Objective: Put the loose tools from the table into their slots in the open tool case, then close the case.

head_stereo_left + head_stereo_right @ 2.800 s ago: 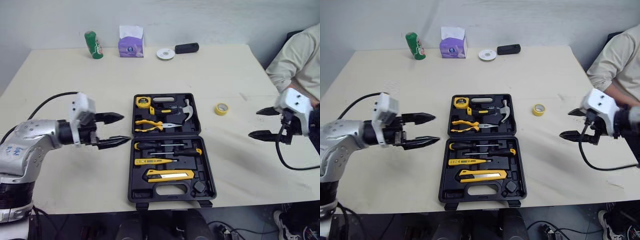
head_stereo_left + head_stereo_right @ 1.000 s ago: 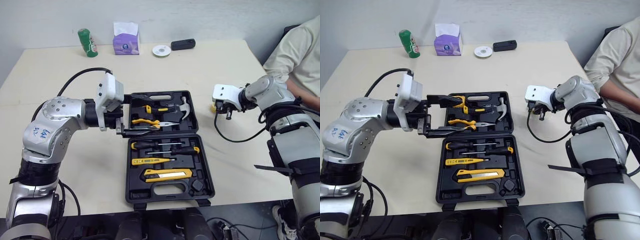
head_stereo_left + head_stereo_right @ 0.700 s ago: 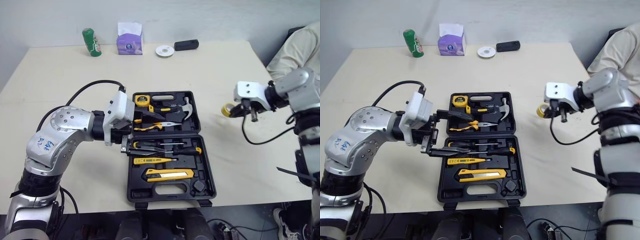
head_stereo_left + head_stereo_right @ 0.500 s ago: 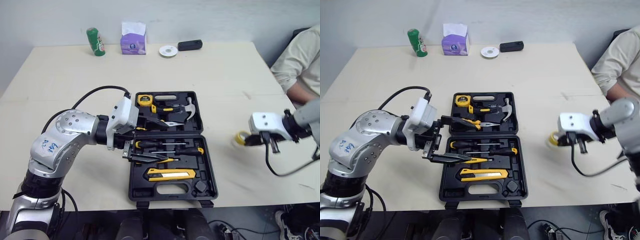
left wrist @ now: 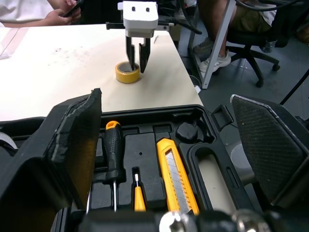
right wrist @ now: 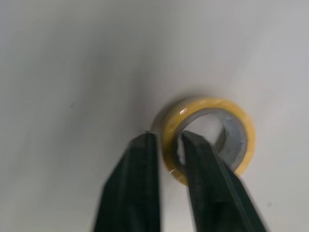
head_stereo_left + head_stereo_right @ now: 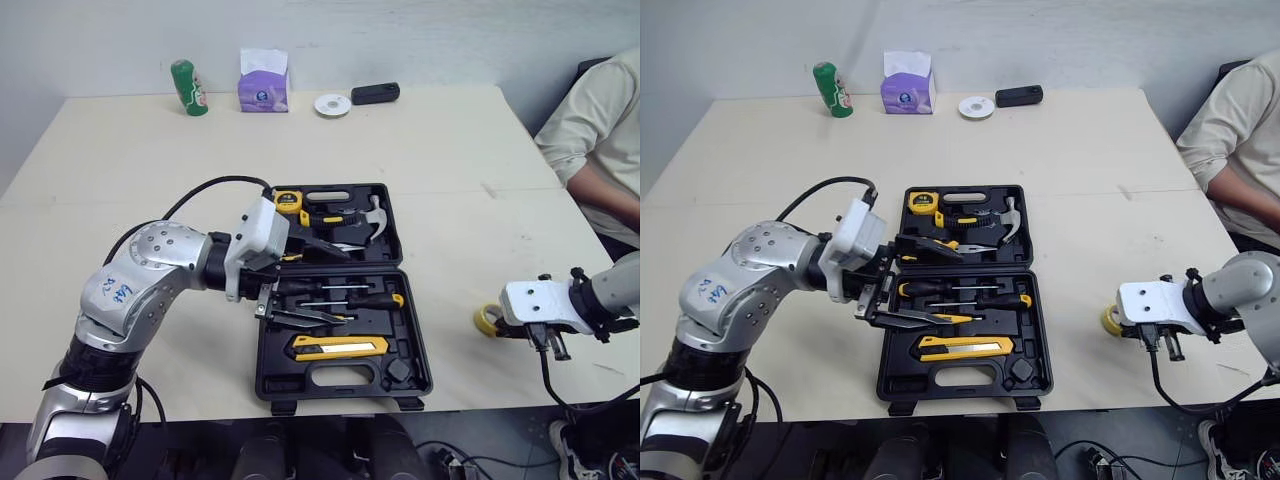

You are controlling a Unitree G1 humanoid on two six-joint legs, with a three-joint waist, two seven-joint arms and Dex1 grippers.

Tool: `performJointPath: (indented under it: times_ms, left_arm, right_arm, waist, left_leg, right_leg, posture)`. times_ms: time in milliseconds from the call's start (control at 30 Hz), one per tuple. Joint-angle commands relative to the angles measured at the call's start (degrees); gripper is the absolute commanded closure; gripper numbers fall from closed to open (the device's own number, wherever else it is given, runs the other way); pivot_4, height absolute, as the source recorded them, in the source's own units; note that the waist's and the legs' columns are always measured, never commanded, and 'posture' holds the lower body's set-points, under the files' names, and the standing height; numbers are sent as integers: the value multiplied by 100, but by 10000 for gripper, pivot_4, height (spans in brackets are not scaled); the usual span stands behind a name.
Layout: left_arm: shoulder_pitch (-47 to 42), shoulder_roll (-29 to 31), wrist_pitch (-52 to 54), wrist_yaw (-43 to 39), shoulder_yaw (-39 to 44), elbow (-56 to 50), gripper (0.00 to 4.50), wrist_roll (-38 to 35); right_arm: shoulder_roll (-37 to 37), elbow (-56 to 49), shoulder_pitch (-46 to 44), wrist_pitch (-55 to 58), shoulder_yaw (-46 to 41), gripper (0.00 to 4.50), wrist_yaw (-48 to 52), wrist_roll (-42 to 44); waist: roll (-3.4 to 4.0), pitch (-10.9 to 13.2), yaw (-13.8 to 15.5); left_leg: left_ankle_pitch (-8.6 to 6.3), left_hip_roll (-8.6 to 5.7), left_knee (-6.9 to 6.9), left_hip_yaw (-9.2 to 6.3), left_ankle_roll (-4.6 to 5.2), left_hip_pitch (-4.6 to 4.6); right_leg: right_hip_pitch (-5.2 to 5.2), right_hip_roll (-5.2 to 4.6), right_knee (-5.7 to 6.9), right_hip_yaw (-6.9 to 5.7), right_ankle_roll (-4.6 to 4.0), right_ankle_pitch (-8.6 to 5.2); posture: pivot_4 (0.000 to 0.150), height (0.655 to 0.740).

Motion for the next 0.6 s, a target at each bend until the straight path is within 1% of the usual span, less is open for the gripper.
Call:
performJointPath:
  times_ms: [33, 67, 100, 133, 167, 300, 367, 467, 600]
  left_arm:
    - [11, -49, -120, 51, 1, -141, 0, 27]
    - [28, -71, -138, 66, -19, -146, 0, 38]
    - [50, -97, -170, 77, -33, -144, 0, 53]
    - [74, -142, -209, 102, -53, -134, 0, 79]
    - [93, -186, -242, 128, -73, -121, 0, 100]
    - [177, -293, -332, 206, -117, -162, 0, 137]
    - [207, -321, -349, 231, -123, -208, 0, 128]
    - [207, -355, -352, 268, -121, -249, 0, 99]
    - [233, -340, -364, 264, -110, -299, 0, 81]
  right_arm:
    - [-426, -325, -278, 166, -329, 18473, 455, 365]
    - [-520, -363, -450, 260, -362, 12538, 611, 485]
    - [-614, -384, -631, 328, -369, 7884, 778, 599]
    - [-805, -409, -822, 405, -321, 7884, 914, 811]
    - [-1014, -414, -992, 455, -219, 327, 987, 1020]
    - [-1916, -309, -1789, 339, 509, 327, 1026, 1708]
    - [-2157, -241, -2132, 287, 851, 327, 1026, 1964]
    - [-2341, -141, -2670, 258, 1420, 327, 1026, 2209]
    - [-2322, -109, -2839, 179, 1924, 327, 1026, 2195]
  waist:
    - [1, 0, -5]
    - [1, 1, -13]
    - [1, 1, -17]
    - [2, 1, -16]
    - [10, 4, -12]
    - [8, 5, -8]
    - [6, 6, -8]
    - [5, 6, -8]
    - [5, 7, -7]
  left_leg:
    - [0, 0, 0, 0, 0, -1]
    - [0, 0, 0, 0, 1, 0]
    - [0, 0, 0, 1, 1, 0]
    - [0, 0, 0, 1, 1, 2]
    - [0, 1, 2, 0, 1, 2]
    - [0, 3, -1, -5, 0, -2]
    - [-1, 4, -1, -6, -1, -3]
    - [-2, 1, 0, -4, 2, -4]
    - [-3, 2, -1, -5, 1, -5]
  right_leg:
    - [-1, 0, 0, 0, 0, 0]
    - [-1, 0, 0, 0, 0, 0]
    - [-1, 0, 0, 1, 0, 0]
    - [-1, 0, 1, 1, 0, 0]
    - [1, 0, 1, 0, 0, 0]
    - [-4, -1, -2, -1, -5, -3]
    - [-2, -1, -7, -3, -5, -3]
    - [-2, -5, -9, -1, -4, -2]
    - [-3, -5, -9, -3, -4, -2]
  posture:
    - [1500, 7316]
    - [1500, 7316]
    - [1500, 7316]
    - [1500, 7316]
    - [1500, 7316]
    - [1500, 7316]
    - [1500, 7316]
    - [1500, 7316]
    - [1500, 7316]
